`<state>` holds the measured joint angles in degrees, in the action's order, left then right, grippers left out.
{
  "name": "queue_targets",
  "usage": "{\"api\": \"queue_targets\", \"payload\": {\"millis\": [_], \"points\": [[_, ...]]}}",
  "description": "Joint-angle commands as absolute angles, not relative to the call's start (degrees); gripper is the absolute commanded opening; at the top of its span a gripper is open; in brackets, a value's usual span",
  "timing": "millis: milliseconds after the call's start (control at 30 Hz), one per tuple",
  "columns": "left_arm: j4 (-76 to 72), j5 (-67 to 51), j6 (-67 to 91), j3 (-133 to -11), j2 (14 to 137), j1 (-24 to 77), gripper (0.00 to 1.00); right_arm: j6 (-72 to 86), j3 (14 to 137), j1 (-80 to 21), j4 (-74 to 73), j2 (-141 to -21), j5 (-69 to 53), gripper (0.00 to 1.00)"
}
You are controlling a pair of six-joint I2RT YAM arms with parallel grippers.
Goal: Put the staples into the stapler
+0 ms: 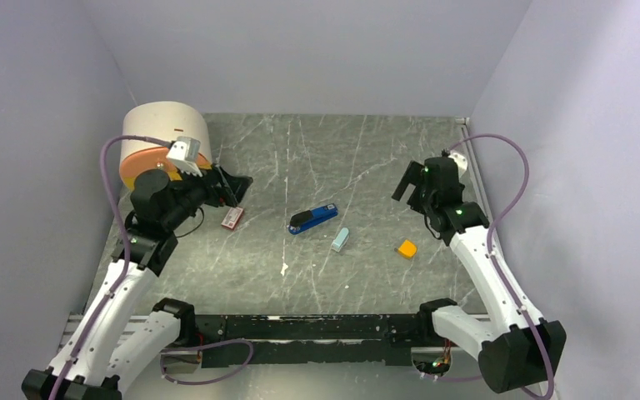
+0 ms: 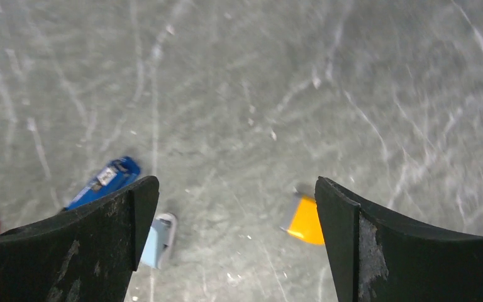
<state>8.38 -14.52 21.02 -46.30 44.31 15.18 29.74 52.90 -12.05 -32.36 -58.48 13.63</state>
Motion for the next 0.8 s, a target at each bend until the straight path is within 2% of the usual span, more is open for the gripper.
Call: {"api": "queue_targets", "payload": {"millis": [0, 133, 200, 333, 433, 600, 700, 767], "points": [[-1.2, -23.8, 23.7, -41.1, 44.4, 14.7, 0.92, 34.9, 50.3, -11.6, -38.7, -59.9, 19.5, 1.00], [-0.2, -21.7, 22.8, -40.8, 44.4, 15.0, 0.92, 38.3, 47.6, -11.7, -38.3, -61.9, 17.5, 0.99], [3.9, -17.0, 21.8, -41.5, 44.2, 15.3, 0.92, 37.4, 46.6, -12.0, -35.4, -62.7, 13.9, 0.95], [14.4, 0.2, 26.0, -41.8, 44.5, 15.6, 0.93, 35.7, 48.4, -19.2, -30.0, -65.8, 12.9, 0.91], [25.6, 16.4, 35.9, -39.8, 45.9, 15.5, 0.93, 33.8, 52.3, -28.1, -25.4, -71.0, 15.1, 0.85], [29.9, 19.0, 40.2, -38.2, 47.0, 15.6, 0.85, 29.4, 62.1, -38.6, -17.9, -85.4, 10.6, 0.73], [30.0, 20.8, 43.3, -36.5, 44.9, 15.6, 0.80, 27.7, 69.4, -43.8, -14.5, -95.0, 8.7, 0.70], [32.0, 22.2, 45.2, -36.7, 42.9, 15.6, 0.80, 27.5, 76.7, -46.8, -13.8, -102.3, 9.0, 0.68]]}}
